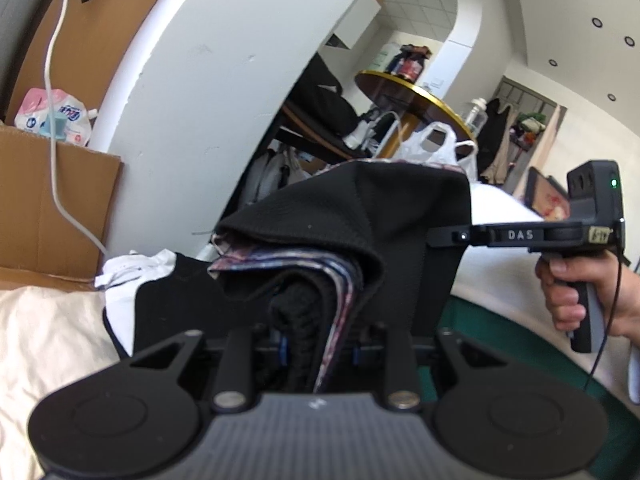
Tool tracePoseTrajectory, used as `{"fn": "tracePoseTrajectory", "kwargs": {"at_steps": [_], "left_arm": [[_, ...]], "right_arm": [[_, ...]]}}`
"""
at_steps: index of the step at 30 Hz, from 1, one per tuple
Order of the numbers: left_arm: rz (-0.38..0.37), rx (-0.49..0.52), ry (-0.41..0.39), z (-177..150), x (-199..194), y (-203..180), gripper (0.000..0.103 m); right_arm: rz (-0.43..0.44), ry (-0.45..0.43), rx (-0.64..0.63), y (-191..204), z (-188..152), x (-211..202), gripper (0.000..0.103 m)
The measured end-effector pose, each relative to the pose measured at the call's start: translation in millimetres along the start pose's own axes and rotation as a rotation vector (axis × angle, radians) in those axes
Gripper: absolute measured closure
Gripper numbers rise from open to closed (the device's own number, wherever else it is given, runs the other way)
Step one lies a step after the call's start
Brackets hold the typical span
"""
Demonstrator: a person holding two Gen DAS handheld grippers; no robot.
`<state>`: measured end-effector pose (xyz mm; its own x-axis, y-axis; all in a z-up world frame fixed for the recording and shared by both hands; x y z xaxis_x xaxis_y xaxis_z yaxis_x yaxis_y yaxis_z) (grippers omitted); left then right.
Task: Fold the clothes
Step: 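Carry the held trousers bundle with both grippers, turning it over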
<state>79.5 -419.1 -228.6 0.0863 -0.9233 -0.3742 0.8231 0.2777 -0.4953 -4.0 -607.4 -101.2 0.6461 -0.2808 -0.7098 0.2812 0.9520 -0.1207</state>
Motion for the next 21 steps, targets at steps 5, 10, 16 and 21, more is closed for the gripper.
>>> {"fn": "tracePoseTrajectory", "kwargs": {"at_steps": [5,10,16,21], "left_arm": [[0.044,0.011,0.007,3,19,22,0.075],[0.064,0.024,0.012,8,33,36,0.075],[0.094,0.058,0.022,16,49,46,0.074],[0.118,0.078,0.041,21,61,57,0.074]], "right_arm": [[0.004,-0.004,0.014,-2,3,34,0.095],[-0.006,-0.008,0.013,-5,7,65,0.095],[-0.03,-0.014,0.007,-11,14,87,0.095],[-0.025,-0.014,0.024,-17,18,111,0.095]]}}
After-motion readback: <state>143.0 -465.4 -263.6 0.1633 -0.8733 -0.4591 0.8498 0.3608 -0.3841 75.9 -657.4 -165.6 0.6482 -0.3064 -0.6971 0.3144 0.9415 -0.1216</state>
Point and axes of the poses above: each gripper's, at about its wrist camera, not at the fingertips, and x roughly the way its jaws point, y to its left, z to its top, the point moved 8 cm from there along x, roughly the way its jaws point, and after that the axes turned 7 degrees about y, right-handed, at the moved point
